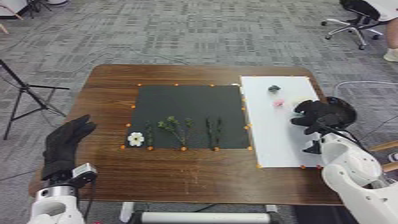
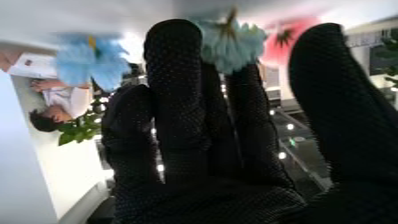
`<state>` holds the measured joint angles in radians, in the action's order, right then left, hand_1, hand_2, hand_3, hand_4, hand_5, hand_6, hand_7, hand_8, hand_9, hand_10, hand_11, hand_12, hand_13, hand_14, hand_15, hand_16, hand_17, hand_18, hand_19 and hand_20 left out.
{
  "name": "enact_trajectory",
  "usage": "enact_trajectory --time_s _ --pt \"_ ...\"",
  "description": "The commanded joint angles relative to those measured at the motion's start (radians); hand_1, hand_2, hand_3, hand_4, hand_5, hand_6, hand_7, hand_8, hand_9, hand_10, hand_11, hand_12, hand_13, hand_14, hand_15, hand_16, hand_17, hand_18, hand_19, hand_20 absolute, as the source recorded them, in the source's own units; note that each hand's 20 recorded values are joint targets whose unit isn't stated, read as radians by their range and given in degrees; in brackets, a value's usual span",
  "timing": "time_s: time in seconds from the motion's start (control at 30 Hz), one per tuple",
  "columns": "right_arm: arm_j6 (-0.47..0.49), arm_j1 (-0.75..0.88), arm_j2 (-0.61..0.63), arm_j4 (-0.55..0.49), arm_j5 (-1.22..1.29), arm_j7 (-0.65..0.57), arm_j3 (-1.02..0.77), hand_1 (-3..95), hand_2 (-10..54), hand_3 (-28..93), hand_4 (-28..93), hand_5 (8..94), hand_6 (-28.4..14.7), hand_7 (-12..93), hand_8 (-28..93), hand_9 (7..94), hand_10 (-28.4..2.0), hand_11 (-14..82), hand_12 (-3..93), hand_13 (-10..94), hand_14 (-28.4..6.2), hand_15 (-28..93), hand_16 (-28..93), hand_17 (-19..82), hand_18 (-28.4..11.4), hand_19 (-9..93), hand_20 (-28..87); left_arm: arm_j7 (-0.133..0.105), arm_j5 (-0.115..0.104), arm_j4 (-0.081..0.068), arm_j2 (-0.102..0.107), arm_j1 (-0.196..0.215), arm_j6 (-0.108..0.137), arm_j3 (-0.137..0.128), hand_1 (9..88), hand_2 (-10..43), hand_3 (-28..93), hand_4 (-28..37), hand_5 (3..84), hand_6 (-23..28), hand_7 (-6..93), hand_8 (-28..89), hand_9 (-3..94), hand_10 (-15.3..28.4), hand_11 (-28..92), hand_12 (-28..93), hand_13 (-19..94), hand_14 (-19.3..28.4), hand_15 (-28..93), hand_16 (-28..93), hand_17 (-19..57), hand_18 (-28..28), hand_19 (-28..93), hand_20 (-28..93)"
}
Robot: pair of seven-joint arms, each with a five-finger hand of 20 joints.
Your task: Arrange flowers
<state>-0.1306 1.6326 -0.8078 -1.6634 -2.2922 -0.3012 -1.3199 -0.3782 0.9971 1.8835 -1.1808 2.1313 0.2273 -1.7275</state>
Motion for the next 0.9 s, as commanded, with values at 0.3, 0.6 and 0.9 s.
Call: enact_trajectory --time_s 0.3,0.6,0.9 --pt "-0.216 0.002 0.004 0.014 -0.039 -0.005 0.033 66.2 -9.2 52 -14 74.6 0.5 21 9 84.5 -10.9 5.2 32.8 82 -6.1 43 34 48 -15.9 78 55 0.0 0.002 0.006 -0.003 0.009 0.004 -0.002 22.9 9.3 71 -28.3 53.8 1.1 16.6 -8 55.6 14.3 22 15 46 17.3 18 3 11.2 11.4 7 21" --pt "-0.149 -0.232 0.112 -0.196 0.162 0.13 0.185 64.9 -9.5 54 -13 76.4 0.0 20 10 85.7 -11.2 5.3 33.9 83 -5.5 44 34 49 -15.7 79 55 0.01 0.001 0.016 -0.003 0.032 0.007 -0.018 22.9 9.3 71 -28.3 53.8 1.2 16.5 -8 55.6 14.3 22 15 46 17.2 18 3 11.2 11.4 7 21" --pt "0.095 -0.758 -0.203 0.129 0.1 0.171 0.474 64.3 -9.5 54 -13 75.8 0.4 20 11 85.2 -10.8 5.0 34.2 82 -5.4 44 34 48 -15.3 79 55 0.019 0.004 0.012 0.004 0.02 -0.005 -0.003 22.9 9.3 71 -28.3 53.8 1.2 16.6 -8 55.6 14.2 22 15 46 17.2 18 3 11.2 11.4 7 21"
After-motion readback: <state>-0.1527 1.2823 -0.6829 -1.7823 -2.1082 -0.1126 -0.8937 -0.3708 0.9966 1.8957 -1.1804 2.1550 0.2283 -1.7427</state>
